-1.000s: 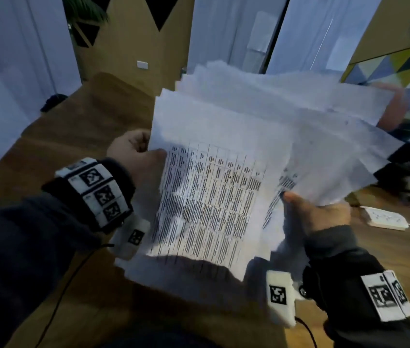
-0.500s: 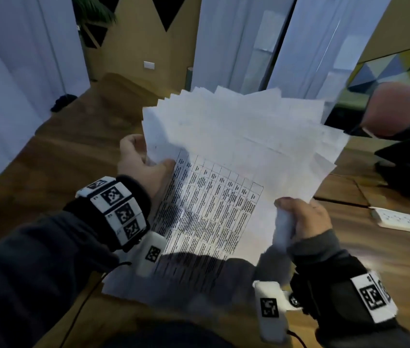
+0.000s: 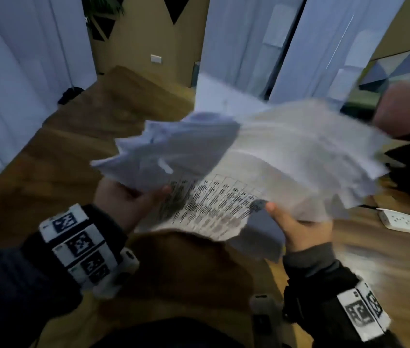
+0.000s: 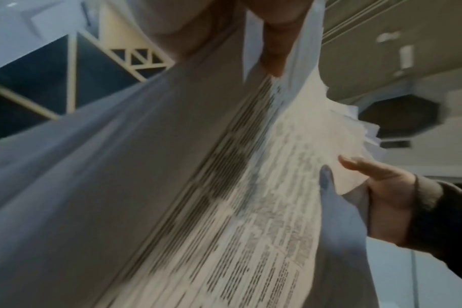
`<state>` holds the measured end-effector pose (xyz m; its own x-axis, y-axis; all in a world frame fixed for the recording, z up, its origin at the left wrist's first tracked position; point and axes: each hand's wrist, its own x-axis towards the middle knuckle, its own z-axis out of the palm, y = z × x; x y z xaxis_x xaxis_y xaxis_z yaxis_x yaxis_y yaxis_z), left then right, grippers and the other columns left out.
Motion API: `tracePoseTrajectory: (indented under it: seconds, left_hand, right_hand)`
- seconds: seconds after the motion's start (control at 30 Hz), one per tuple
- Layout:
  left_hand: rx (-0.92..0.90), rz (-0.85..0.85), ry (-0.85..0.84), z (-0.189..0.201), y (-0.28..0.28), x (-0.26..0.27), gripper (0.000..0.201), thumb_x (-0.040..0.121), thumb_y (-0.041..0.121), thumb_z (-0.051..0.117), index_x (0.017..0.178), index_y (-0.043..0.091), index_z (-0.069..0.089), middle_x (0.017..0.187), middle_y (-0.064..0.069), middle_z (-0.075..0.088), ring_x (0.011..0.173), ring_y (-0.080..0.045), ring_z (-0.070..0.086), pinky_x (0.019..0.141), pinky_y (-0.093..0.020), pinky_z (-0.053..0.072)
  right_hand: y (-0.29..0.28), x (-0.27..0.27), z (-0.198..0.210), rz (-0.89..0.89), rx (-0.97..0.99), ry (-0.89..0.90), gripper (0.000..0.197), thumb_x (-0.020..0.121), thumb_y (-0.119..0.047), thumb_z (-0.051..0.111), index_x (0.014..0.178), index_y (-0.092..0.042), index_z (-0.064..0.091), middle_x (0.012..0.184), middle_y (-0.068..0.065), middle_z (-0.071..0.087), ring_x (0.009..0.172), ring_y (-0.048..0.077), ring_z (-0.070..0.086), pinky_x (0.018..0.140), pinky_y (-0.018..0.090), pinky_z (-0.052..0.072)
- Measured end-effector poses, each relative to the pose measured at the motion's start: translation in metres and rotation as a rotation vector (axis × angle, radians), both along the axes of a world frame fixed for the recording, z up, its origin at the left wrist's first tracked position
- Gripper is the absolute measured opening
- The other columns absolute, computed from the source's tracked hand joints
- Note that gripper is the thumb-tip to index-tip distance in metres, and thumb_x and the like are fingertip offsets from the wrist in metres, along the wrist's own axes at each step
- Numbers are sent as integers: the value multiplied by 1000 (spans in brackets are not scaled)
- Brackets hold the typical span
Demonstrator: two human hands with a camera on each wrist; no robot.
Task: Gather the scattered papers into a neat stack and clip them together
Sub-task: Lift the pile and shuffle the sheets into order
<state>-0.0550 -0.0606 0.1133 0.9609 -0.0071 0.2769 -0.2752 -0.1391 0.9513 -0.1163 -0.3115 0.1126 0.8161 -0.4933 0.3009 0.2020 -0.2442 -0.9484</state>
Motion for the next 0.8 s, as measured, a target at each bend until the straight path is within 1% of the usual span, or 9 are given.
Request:
tracePoseTrajectory:
  seconds: [0.13,0.17,0.2,0.23,0.33,0.47,0.53,0.7,0.8]
  left_hand:
    - [8,-112,106,-16,-5,10,43,48,36,87,76,20,59,54,43,56,60,27,53,52,3,40]
    - [12,-85,101,-16,-7,13,47,49,-17,57,74,23,59,56,44,57,61,26,54,53,2,40]
    - [37,-87,98,-12,-8,16,88,12,79,40,76,22,61,58,40,60,63,25,55,54,2,42]
    - [-20,-114,97,-15,-7,24,47,44,33,87,81,18,63,61,33,64,65,23,56,57,-1,44]
    - [-76,-171,77,3,-2,38,45,46,14,88,82,24,64,70,27,70,71,14,62,60,-10,51]
    - [170,-307,57,7,-1,47,64,27,67,79,81,35,66,93,1,73,93,-18,66,79,-39,56]
    - [205,-377,105,2,-8,45,78,19,75,73,82,31,63,98,-12,68,97,-29,62,83,-51,52]
    - [63,-426,153,-3,-18,49,53,23,38,79,70,27,58,63,22,68,64,10,60,55,-11,48]
    - [50,-319,79,1,-22,50,44,36,35,77,75,25,59,70,15,68,68,9,60,61,-16,49]
  right_hand:
    - [0,9,-4,110,68,-6,32,58,-12,79,85,-17,63,74,-25,71,75,-9,65,68,5,48]
    - [-2,12,-3,129,89,-12,41,53,-22,82,89,-13,64,77,-20,73,78,-5,66,70,7,50]
    - [-4,13,0,129,105,-6,56,47,-36,85,92,-10,65,81,-14,74,83,1,67,73,11,52]
    - [-8,14,3,135,115,6,67,40,-47,86,92,-9,67,84,-9,74,86,7,68,75,15,53]
    - [-26,8,13,218,128,96,56,26,-59,85,67,-22,76,71,-11,75,74,4,69,72,16,54]
    - [-35,1,20,351,57,148,31,30,-39,87,58,-38,74,65,-23,71,68,-8,67,65,8,51]
    - [-34,1,13,342,48,195,44,26,-55,86,63,-35,75,70,-20,73,73,-2,69,69,14,54]
    - [-36,8,5,225,114,130,55,26,-53,88,70,-23,75,78,-7,76,81,17,70,78,34,56]
    - [-36,10,9,119,176,96,61,17,-56,87,68,-24,75,73,-9,75,78,14,70,76,28,57]
